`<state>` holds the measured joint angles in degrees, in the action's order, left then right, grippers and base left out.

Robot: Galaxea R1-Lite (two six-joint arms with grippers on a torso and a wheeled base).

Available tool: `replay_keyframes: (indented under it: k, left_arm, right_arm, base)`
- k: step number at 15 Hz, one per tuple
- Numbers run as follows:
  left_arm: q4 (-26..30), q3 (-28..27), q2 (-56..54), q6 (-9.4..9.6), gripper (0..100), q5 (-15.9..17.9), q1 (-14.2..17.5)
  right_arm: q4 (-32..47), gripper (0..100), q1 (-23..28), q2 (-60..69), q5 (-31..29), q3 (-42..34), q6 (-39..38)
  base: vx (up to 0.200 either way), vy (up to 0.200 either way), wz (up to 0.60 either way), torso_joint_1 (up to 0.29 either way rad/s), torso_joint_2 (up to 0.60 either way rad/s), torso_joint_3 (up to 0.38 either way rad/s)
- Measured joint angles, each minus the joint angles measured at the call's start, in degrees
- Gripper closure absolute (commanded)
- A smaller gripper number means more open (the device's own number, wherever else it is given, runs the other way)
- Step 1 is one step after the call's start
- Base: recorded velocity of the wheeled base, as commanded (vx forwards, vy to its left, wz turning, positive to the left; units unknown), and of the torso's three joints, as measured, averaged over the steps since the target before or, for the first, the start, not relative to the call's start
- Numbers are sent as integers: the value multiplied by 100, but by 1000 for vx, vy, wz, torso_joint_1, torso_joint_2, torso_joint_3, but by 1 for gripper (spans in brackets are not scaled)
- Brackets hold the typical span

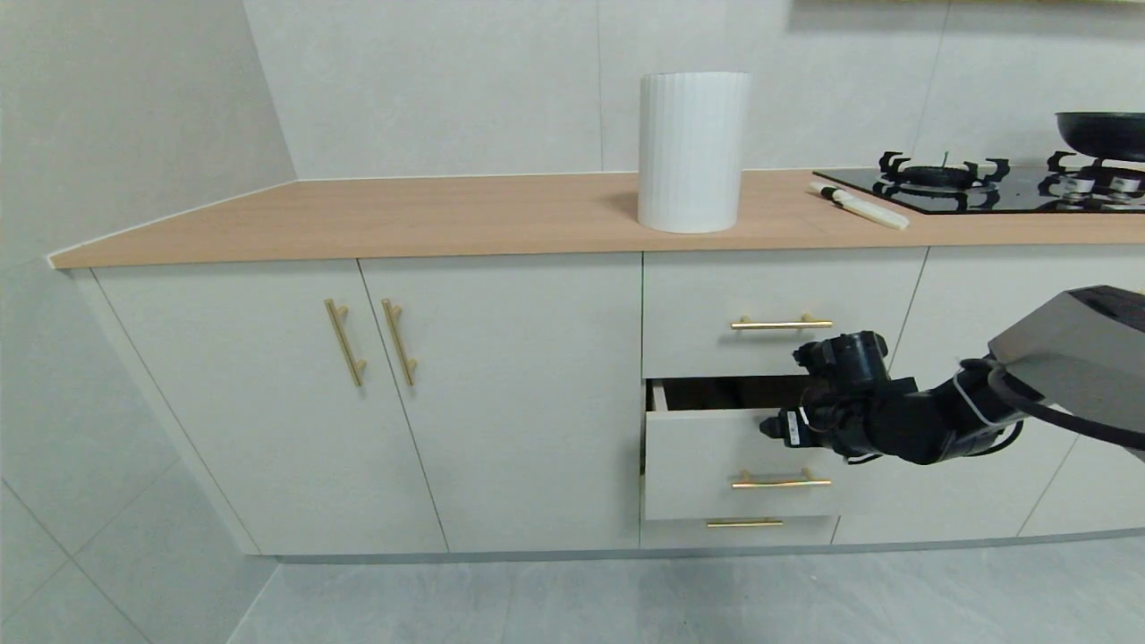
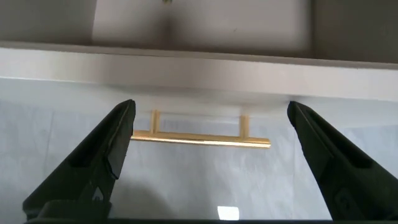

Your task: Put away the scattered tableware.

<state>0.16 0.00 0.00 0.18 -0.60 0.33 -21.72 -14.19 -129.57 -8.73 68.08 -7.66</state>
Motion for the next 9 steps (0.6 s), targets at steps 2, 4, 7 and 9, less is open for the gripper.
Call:
replay_keyframes:
  k: [2,4,7,9]
  left_arm:
    - [2,0,0,0,0,0,0]
    - [2,0,0,-2,0,0,0]
    - [2,0,0,0,0,0,0]
    - [2,0,0,0,0,0,0]
  right_arm:
    - [-343,0,48,-162,-5,10,-11]
    - [-600,0,111,-317,0,29,-6]
    - [-794,0,193,-560,-30,193,-208]
    - [-800,0,226,-700,-57,358,-402]
  base:
    - [0,0,0,0,0,0]
    - [0,0,0,0,0,0]
    - [0,0,0,0,0,0]
    - [0,0,0,0,0,0]
